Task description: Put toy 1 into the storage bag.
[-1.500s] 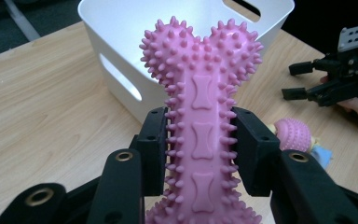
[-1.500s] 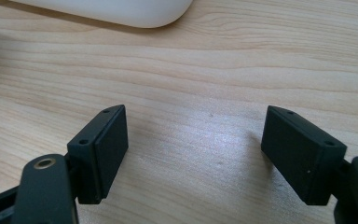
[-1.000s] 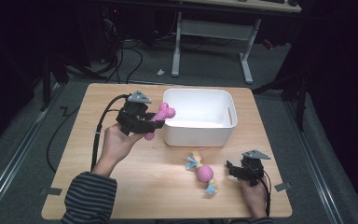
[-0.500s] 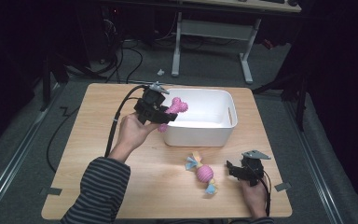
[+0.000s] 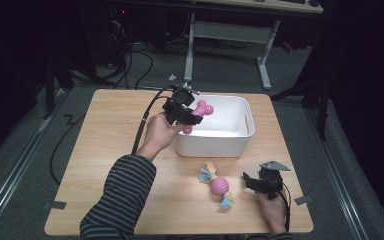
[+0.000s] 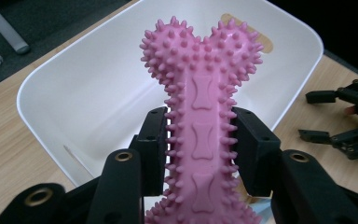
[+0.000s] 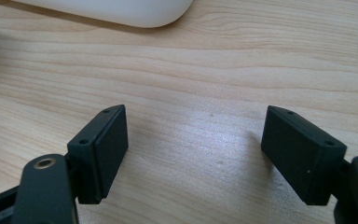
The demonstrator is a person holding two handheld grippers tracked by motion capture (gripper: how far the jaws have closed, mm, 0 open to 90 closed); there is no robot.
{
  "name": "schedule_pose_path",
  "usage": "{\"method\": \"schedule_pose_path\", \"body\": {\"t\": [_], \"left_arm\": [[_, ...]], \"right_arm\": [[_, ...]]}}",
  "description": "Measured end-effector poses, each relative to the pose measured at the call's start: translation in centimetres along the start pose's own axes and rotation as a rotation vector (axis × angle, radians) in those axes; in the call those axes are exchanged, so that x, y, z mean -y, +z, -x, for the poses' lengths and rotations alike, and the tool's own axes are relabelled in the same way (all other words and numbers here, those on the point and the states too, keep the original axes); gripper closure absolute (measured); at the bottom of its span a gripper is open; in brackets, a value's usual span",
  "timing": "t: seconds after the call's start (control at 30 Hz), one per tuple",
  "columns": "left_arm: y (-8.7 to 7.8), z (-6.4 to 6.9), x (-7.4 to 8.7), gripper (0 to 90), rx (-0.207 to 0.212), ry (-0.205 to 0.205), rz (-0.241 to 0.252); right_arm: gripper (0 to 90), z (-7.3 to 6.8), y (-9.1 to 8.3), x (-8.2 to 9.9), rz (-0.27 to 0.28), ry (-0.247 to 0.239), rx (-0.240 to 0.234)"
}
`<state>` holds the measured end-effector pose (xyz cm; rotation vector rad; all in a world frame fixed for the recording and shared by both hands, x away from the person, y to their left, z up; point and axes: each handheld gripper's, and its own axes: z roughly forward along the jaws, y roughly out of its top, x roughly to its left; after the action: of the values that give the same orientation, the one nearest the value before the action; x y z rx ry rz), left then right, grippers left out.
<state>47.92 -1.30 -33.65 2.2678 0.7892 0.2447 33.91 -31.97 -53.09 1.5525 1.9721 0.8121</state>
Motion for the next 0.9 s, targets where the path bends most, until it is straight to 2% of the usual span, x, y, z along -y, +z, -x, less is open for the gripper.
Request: {"method": "schedule_pose_path", "body": {"t": [0.2,0.67,0.9], "left_arm": [[1.5,0.1,-0.5,58.6,-0.026,0.026,-0.017],[4.2,0.5,-0.9,58.4,-0.032,0.056,-0.052],[5.1,0.4,-0.9,58.4,-0.027,0.051,-0.058]], "right_arm": [[23.0,0.0,0.0,0.0,-0.001,-0.001,-0.003],[23.0,0.0,0.0,0.0,0.001,-0.004,-0.004],[23.0,0.0,0.0,0.0,0.002,-0.004,-0.005]]}}
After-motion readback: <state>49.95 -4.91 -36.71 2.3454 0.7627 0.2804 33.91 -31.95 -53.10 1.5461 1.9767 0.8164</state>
